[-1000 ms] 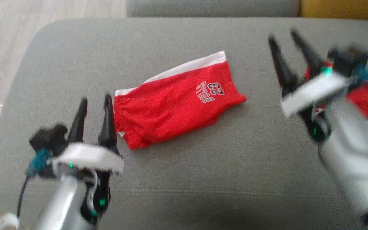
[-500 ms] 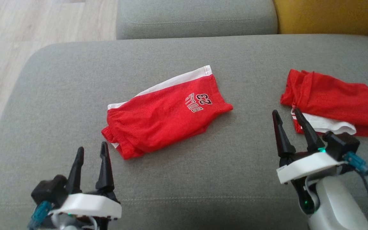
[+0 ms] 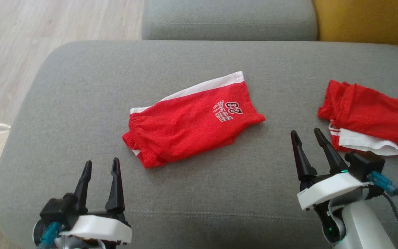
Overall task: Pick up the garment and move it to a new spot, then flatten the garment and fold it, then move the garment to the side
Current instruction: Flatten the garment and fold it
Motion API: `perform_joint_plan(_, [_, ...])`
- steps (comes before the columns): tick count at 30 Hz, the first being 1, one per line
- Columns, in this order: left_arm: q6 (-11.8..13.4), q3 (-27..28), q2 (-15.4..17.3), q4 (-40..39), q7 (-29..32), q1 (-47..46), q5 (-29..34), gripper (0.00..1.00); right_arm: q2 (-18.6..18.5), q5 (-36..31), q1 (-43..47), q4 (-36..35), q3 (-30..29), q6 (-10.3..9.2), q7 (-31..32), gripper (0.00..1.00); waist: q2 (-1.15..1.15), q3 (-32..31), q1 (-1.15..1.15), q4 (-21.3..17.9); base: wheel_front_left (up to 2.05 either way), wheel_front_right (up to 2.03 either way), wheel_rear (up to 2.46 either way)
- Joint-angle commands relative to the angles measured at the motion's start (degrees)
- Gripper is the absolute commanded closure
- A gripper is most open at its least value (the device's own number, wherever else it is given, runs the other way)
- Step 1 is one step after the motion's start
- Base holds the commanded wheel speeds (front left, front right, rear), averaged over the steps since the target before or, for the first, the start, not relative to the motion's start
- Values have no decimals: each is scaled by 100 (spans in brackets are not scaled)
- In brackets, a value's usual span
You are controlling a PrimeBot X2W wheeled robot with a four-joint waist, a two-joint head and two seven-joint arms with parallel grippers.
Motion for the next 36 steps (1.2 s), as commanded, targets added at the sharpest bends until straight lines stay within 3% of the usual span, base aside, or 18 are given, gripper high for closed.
perform_joint_plan(1, [-42,164,-35,-174,-70,-268,13,0,49,24,-124,-204,96,36,9,0,0,43,0,44,0,0,0])
perform_joint_plan(13, [-12,-102,-36,-112,-70,-625,-128,0,310,2551,-734,343,-658,36,1583,0,0,748,0,629,0,0,0])
perform_joint_plan(19, [33,-266,-36,-82,-70,-776,-205,0,337,3457,-1241,866,-1095,36,2179,0,0,1013,0,973,0,0,0])
perform_joint_plan(27, [94,-456,-36,-90,-70,-883,-293,0,345,3908,-1877,1858,-1511,36,2586,0,0,1224,0,1316,0,0,0])
perform_joint_plan(36, [177,-557,-37,-70,-70,-919,-370,0,346,3863,-2595,3036,-1749,36,2488,0,0,1373,0,1491,0,0,0])
